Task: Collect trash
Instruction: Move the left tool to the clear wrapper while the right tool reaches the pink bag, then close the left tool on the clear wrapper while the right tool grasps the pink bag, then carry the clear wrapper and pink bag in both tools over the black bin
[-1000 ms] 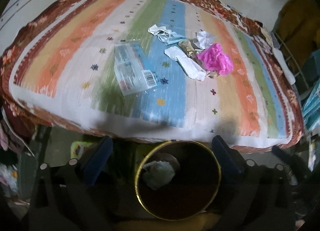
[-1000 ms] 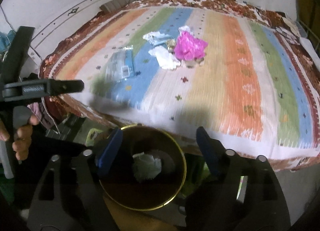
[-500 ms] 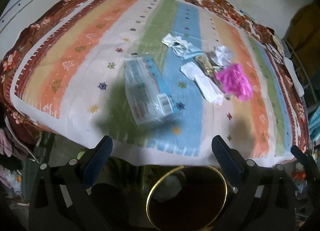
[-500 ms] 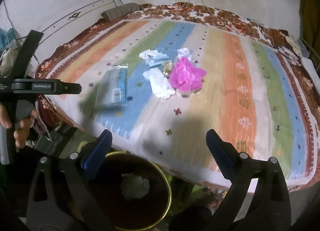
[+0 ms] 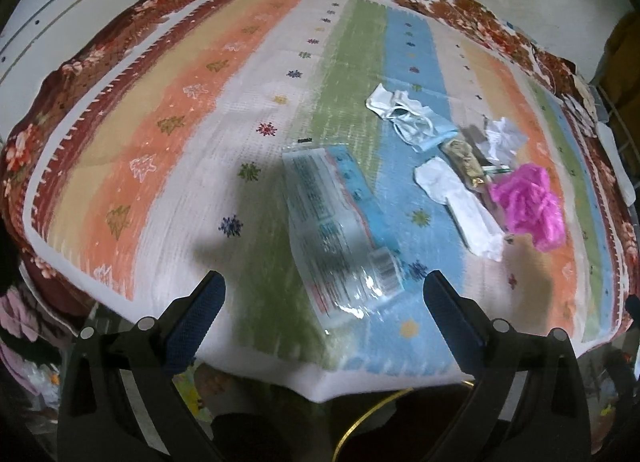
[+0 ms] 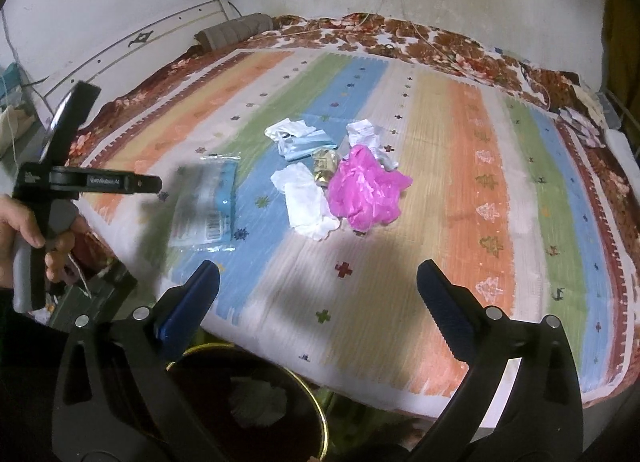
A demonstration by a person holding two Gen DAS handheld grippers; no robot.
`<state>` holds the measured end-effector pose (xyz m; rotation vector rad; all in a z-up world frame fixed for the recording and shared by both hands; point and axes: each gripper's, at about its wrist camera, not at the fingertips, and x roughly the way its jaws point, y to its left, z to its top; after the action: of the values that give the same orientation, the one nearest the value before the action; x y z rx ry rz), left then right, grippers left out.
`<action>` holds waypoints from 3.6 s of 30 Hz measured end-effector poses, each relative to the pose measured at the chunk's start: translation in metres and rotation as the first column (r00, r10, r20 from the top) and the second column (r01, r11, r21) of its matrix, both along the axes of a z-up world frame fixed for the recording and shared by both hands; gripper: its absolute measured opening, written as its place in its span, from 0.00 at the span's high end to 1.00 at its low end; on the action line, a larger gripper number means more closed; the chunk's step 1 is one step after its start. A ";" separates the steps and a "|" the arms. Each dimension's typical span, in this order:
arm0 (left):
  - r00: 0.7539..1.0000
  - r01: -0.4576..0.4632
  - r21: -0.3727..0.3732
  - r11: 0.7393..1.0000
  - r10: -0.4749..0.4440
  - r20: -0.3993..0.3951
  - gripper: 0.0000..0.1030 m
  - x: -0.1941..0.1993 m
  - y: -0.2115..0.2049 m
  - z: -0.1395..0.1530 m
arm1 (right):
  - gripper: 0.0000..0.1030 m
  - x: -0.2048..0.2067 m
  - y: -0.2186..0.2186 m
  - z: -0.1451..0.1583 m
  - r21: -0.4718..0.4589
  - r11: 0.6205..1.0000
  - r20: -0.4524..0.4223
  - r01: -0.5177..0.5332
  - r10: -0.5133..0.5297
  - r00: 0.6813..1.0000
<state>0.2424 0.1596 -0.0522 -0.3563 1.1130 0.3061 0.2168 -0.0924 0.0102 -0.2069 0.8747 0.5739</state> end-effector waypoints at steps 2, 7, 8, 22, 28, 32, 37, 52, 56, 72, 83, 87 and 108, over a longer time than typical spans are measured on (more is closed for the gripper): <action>1.000 -0.005 -0.019 1.000 0.004 -0.008 0.06 0.005 0.007 -0.007 | 0.09 0.008 0.000 -0.003 0.017 1.000 -0.021 0.018 -0.018 1.000; 0.999 -0.031 -0.087 0.996 0.030 -0.017 0.06 0.011 0.024 -0.019 | 0.09 0.025 0.008 -0.012 0.023 0.999 -0.049 0.029 -0.027 0.998; 0.999 -0.035 -0.093 0.995 0.033 -0.017 0.06 0.012 0.027 -0.021 | 0.09 0.029 0.009 -0.013 0.019 0.999 -0.050 0.029 -0.028 0.998; 1.000 0.004 -0.267 0.964 -0.009 -0.019 0.09 0.035 0.066 -0.061 | 0.14 0.084 0.015 -0.042 -0.014 0.998 -0.072 0.065 -0.066 0.995; 1.000 0.018 -0.372 0.928 -0.022 -0.007 0.24 0.037 0.077 -0.081 | 0.24 0.102 0.021 -0.056 -0.033 0.998 -0.086 0.055 -0.057 0.995; 0.999 0.039 -0.436 0.899 -0.040 0.007 0.31 0.041 0.074 -0.088 | 0.29 0.109 0.026 -0.064 -0.035 0.999 -0.090 0.035 -0.038 0.995; 0.997 0.072 -0.466 0.882 -0.070 0.022 0.36 0.046 0.069 -0.098 | 0.37 0.116 0.031 -0.073 -0.042 0.999 -0.101 0.018 -0.022 0.995; 0.998 0.011 -0.410 0.912 -0.036 -0.052 0.94 0.061 0.069 -0.101 | 0.87 0.122 0.029 -0.086 -0.080 0.996 -0.122 0.031 -0.040 0.992; 0.999 0.026 -0.420 0.907 -0.043 -0.031 0.99 0.064 0.068 -0.092 | 0.91 0.120 0.029 -0.080 -0.078 0.997 -0.113 0.023 -0.032 0.993; 0.989 0.131 -0.333 0.934 -0.101 0.107 1.00 0.063 0.023 -0.003 | 0.98 0.102 0.022 -0.050 -0.042 0.999 -0.080 0.008 -0.011 0.997; 0.974 0.203 -0.194 0.960 -0.178 0.139 1.00 0.046 -0.018 0.040 | 0.98 0.069 0.020 -0.025 -0.024 1.000 -0.041 -0.013 0.012 0.999; 0.968 0.227 -0.163 0.960 -0.205 0.144 1.00 0.034 -0.029 0.049 | 0.98 0.054 0.021 -0.015 -0.036 0.999 -0.019 -0.035 0.034 0.999; 0.938 0.270 -0.105 0.957 -0.237 0.254 1.00 -0.038 -0.079 0.092 | 0.98 -0.026 0.003 0.015 0.017 0.998 0.019 -0.058 0.058 0.998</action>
<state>0.2045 0.0805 0.0395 -0.3574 0.9314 -0.0450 0.1911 -0.0892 0.0253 -0.2219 0.8479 0.6324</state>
